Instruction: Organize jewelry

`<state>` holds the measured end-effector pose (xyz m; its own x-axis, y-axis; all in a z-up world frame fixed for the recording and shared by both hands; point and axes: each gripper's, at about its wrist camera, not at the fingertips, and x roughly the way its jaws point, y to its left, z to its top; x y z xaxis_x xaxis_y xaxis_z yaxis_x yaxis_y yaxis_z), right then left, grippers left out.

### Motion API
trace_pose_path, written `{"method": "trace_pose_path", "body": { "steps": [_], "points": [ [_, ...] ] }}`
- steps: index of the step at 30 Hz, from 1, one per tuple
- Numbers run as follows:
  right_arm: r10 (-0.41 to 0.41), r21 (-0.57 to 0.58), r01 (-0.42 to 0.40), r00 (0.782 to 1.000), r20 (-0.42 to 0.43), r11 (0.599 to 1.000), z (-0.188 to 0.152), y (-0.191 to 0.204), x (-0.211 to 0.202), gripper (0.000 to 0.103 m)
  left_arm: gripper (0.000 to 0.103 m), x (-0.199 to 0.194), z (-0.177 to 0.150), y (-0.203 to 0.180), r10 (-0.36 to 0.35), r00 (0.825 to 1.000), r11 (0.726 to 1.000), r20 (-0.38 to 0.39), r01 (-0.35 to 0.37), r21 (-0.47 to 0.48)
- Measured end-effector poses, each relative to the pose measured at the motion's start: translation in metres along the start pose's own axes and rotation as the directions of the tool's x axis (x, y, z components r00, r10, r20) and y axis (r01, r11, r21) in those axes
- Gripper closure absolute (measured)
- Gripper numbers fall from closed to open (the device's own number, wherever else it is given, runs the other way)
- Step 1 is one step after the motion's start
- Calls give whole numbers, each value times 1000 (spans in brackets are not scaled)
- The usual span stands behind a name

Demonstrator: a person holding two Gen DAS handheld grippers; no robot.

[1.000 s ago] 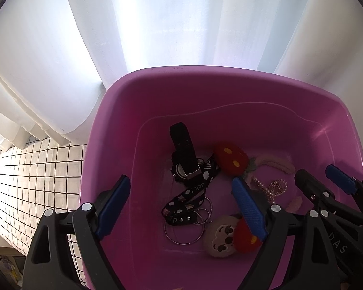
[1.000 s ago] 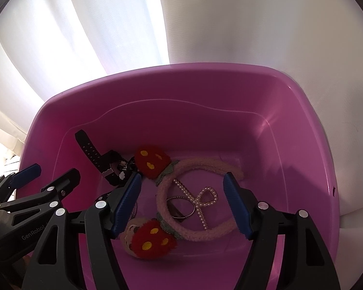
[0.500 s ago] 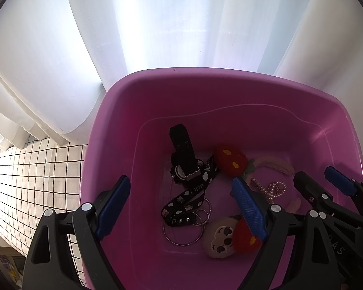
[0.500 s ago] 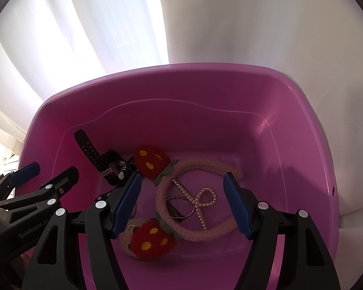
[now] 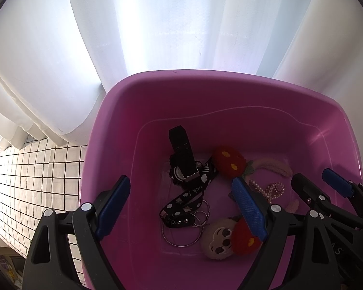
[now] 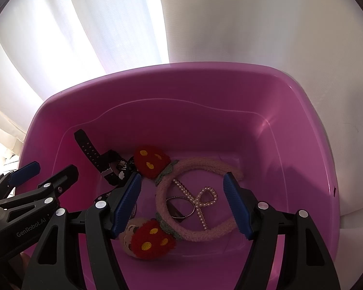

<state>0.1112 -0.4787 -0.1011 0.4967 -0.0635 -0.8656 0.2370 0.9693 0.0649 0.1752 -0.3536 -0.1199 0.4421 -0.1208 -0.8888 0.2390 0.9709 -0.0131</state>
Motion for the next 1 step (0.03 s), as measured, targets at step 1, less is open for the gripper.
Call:
{"method": "trace_pose_path", "body": {
  "steps": [1],
  "points": [
    [0, 0, 0, 1000, 0, 1000, 0, 0, 0, 36, 18, 0, 0, 0, 0, 1000, 1000, 0, 0, 0]
  ]
}}
